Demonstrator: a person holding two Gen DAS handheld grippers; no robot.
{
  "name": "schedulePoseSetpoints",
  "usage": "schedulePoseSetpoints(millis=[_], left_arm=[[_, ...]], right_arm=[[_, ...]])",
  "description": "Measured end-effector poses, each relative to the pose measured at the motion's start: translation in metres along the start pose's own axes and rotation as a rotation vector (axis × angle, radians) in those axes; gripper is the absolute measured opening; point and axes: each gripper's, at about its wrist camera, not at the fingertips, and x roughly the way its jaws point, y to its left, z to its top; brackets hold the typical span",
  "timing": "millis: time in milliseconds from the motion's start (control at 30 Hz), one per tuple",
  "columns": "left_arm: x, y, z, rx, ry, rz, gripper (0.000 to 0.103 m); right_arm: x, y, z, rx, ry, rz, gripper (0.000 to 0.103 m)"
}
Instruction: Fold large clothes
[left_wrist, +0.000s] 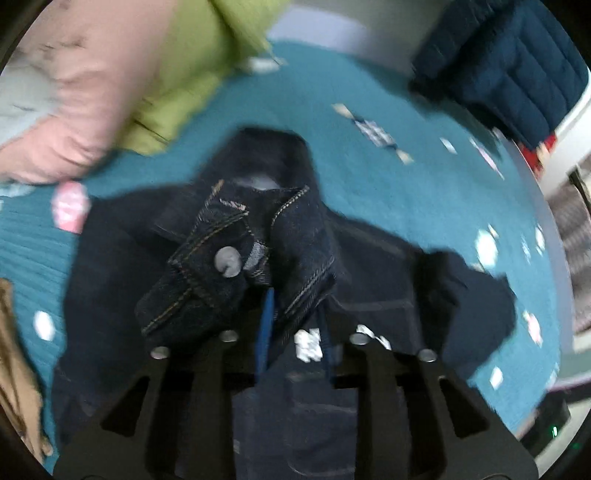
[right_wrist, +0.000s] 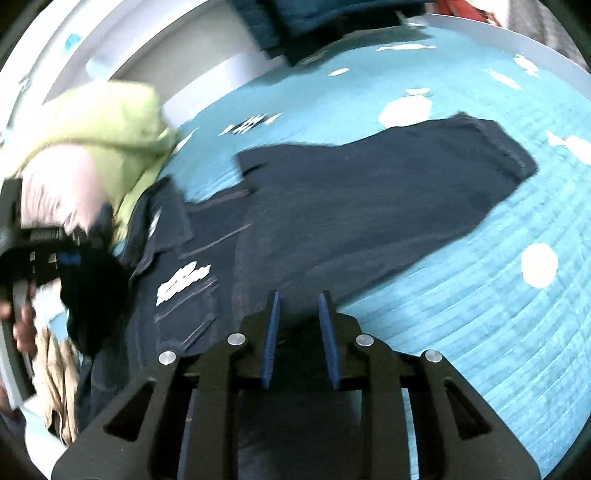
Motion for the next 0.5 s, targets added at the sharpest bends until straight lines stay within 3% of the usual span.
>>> schedulePoseSetpoints(millis=[33, 67, 200, 267, 400, 433, 500], left_arm=[[0.0, 0.0, -0.001, -0.002, 0.021, -0.037, 0.063], [-0.005, -0.003, -0.001, -0.015, 0.019, -0.125, 0.073], [-0.039, -0.007, 0.003, 0.02, -0.09, -0.2, 0.088], [-0.055, -0.007, 0.003, 0.06, -0.164, -0.164, 0.09], [-0.049, 0.009, 0.0, 0.106, -0.212, 0.101, 0.091], [-0.04, 0.015, -0.003, 0.093, -0.187, 0.123, 0.091], [-0.02, 0.022, -0.014, 0.058, -0.107, 0.074, 0.091]], right_arm=[[0.0, -0.007, 0.003, 0.011, -0.003, -0.006, 0.025], [0.001, -0.013, 0.004, 0.029, -0.003, -0.01, 0.027], [-0.003, -0.044, 0.011, 0.094, -0.006, -0.016, 0.03], [-0.006, -0.058, 0.015, 0.131, -0.017, -0.019, 0.03], [-0.012, -0.082, 0.023, 0.213, -0.065, -0.054, 0.034], [-0.014, -0.086, 0.024, 0.231, -0.078, -0.06, 0.036], [-0.017, -0.096, 0.028, 0.275, -0.104, -0.085, 0.039]])
